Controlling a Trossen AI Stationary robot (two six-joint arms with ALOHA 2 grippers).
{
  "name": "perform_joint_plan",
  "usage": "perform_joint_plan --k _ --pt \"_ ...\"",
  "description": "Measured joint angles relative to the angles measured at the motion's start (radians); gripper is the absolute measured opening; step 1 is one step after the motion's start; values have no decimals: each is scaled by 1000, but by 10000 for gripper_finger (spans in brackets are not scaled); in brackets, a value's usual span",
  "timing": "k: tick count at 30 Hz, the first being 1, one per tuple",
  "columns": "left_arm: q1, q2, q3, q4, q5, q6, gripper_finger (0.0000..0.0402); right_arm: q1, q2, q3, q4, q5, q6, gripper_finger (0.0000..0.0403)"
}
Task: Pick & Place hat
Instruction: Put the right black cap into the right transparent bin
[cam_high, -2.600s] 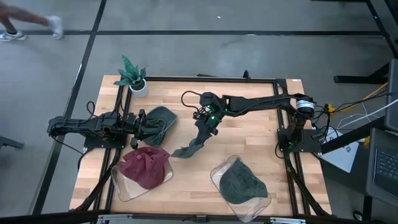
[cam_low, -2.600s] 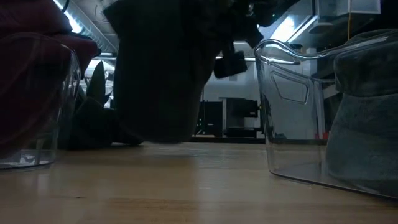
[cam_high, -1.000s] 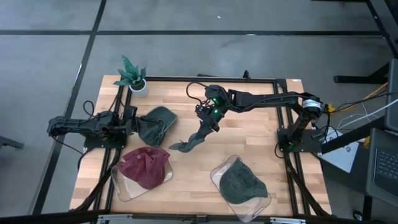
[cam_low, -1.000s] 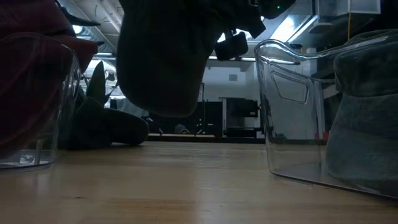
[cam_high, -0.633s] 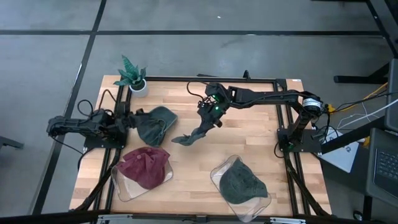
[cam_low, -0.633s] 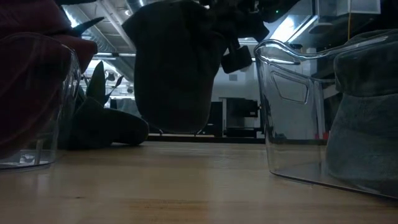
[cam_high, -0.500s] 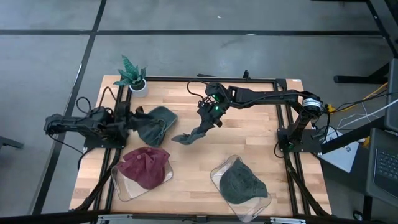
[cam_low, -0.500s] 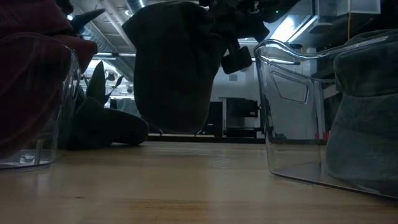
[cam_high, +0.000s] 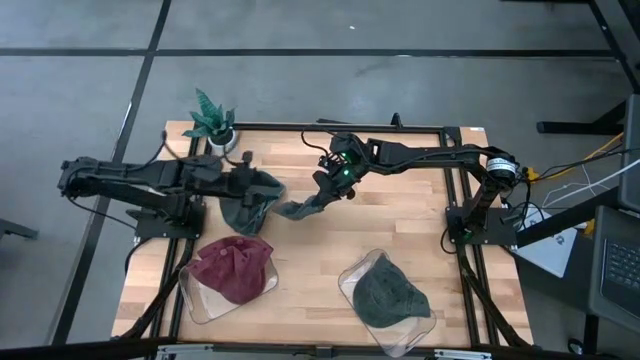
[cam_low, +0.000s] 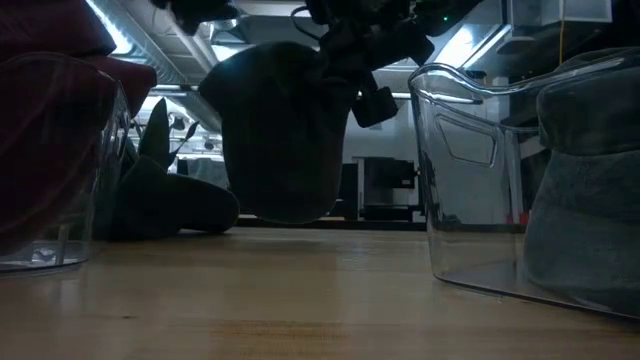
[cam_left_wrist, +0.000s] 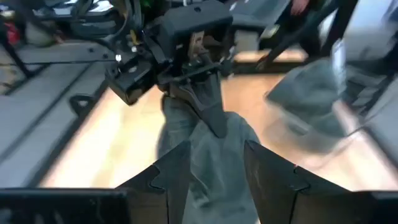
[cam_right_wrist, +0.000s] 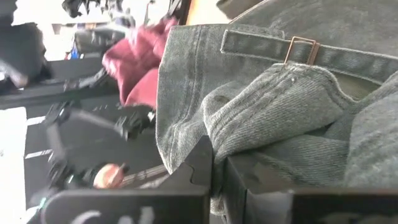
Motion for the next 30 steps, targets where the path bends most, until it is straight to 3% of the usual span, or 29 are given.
perform_joint_plan --k 9,19,22,30 --pt "-1 247 232 -222 -156 232 143 0 0 0 85 199 68 14" --pt "-60 383 349 -349 -363 412 143 -42 0 0 137 379 87 14" --pt "-72 399 351 -357 -378 419 143 -49 0 0 164 384 106 14" --pt "-85 431 352 -376 -537 443 143 -50 1 0 247 358 134 14"
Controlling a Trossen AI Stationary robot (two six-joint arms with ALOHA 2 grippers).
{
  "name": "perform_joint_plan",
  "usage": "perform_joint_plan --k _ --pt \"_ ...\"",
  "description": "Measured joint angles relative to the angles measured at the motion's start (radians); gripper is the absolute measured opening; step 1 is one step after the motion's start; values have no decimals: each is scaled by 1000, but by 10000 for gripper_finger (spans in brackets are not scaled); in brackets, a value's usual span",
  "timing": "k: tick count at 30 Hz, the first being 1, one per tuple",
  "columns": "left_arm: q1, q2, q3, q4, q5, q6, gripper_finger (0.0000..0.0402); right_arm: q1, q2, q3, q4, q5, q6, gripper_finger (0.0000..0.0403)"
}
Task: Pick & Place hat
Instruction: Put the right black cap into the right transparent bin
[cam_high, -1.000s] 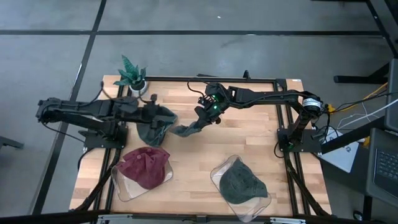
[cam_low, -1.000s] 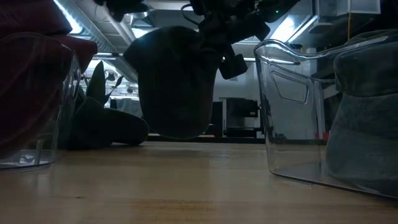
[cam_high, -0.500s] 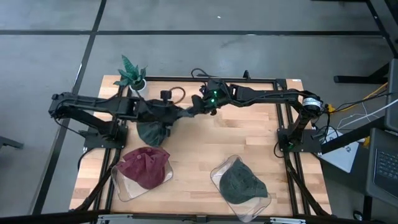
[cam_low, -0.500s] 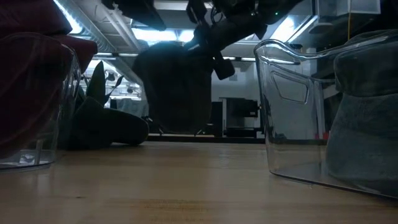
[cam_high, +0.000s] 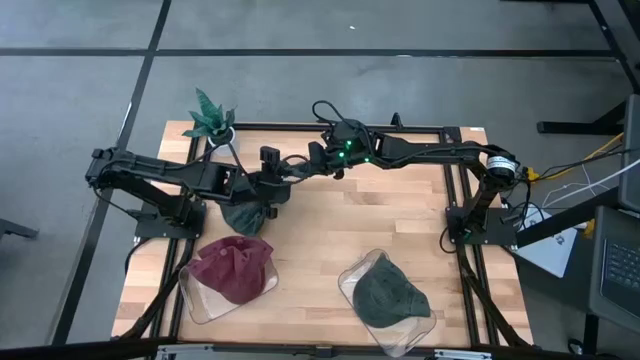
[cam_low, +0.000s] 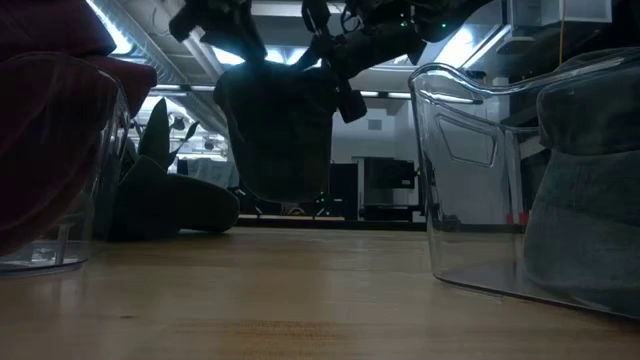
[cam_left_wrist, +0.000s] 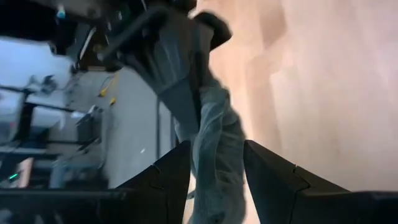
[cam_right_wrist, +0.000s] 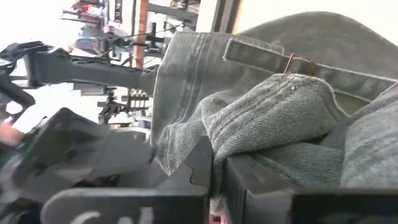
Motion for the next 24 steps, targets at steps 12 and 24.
perform_joint_plan --k 12,24 --pt "34 11 0 2 -22 2 140 15 0 0 17 -11 2 14" --pt "96 10 0 1 180 -50 7 29 0 0 23 -33 -8 28"
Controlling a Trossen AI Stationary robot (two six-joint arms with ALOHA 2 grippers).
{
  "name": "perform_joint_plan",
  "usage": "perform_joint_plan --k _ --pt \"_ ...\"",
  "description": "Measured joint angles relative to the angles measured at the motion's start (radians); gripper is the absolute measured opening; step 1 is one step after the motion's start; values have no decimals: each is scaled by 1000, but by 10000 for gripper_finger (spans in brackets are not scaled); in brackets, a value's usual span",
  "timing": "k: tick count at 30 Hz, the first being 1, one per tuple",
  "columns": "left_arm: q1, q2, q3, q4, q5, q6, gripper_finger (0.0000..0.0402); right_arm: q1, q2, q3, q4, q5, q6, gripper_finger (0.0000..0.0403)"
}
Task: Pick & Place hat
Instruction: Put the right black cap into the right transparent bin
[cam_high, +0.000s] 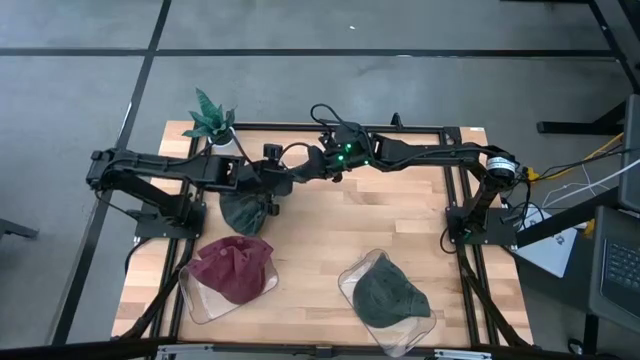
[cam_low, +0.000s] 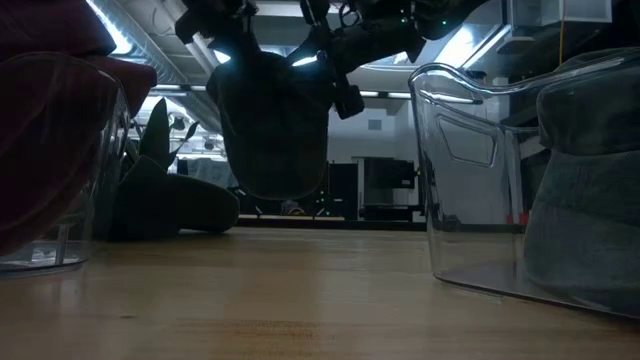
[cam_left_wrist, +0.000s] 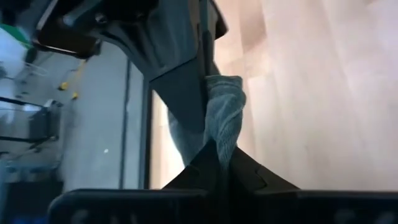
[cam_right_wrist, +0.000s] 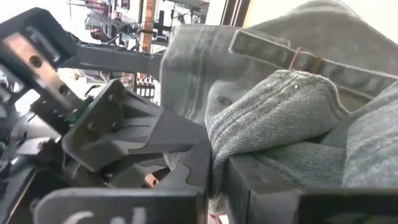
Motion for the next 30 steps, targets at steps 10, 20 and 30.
perform_joint_plan --k 10,20,30 --pt "63 -61 -2 -171 300 -200 4 1 0 0 -3 -138 -186 49" --pt "110 -120 0 -253 476 -316 3 -4 0 0 187 -197 -238 150" --pt "178 -115 0 -223 713 -508 3 24 -1 48 126 -152 -572 209"
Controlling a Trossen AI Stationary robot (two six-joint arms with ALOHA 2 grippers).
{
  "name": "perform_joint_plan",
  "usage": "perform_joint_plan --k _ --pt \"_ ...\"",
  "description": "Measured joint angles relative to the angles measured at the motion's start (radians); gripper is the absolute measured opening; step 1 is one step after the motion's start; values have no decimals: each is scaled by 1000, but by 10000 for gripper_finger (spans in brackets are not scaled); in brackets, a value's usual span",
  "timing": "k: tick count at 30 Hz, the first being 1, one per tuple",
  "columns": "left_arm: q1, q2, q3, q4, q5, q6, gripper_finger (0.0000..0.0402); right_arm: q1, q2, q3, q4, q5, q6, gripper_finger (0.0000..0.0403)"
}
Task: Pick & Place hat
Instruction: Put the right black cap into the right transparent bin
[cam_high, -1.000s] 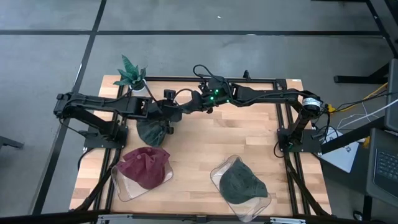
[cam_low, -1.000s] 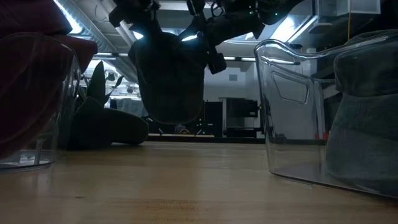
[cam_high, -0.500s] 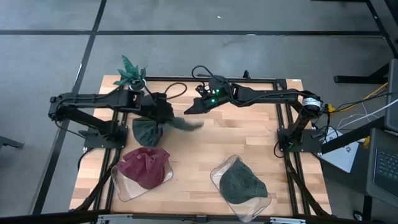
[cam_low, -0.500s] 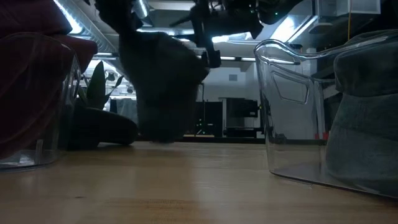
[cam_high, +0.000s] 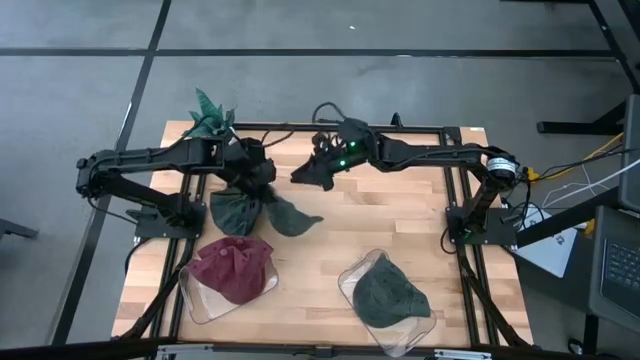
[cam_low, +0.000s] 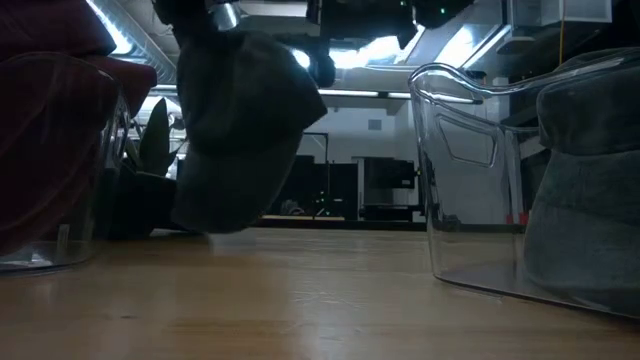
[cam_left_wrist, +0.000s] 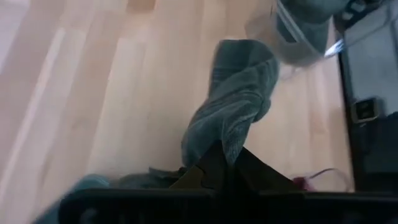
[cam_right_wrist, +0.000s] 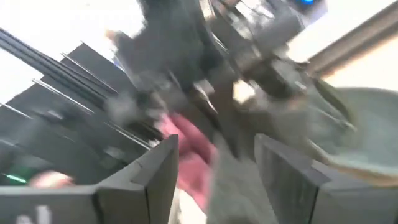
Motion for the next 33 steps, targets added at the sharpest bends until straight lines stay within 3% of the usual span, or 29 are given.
perform_joint_plan --k 4,8,16,33 --pt "37 1 0 27 36 -96 3 30 1 55 -236 27 -193 198" --pt "87 9 0 43 134 -167 3 55 0 90 -275 31 -321 191" --pt "103 31 0 99 186 -192 3 54 0 110 -293 106 -399 191" --pt "98 31 0 206 182 -218 3 54 0 110 -410 114 -473 187"
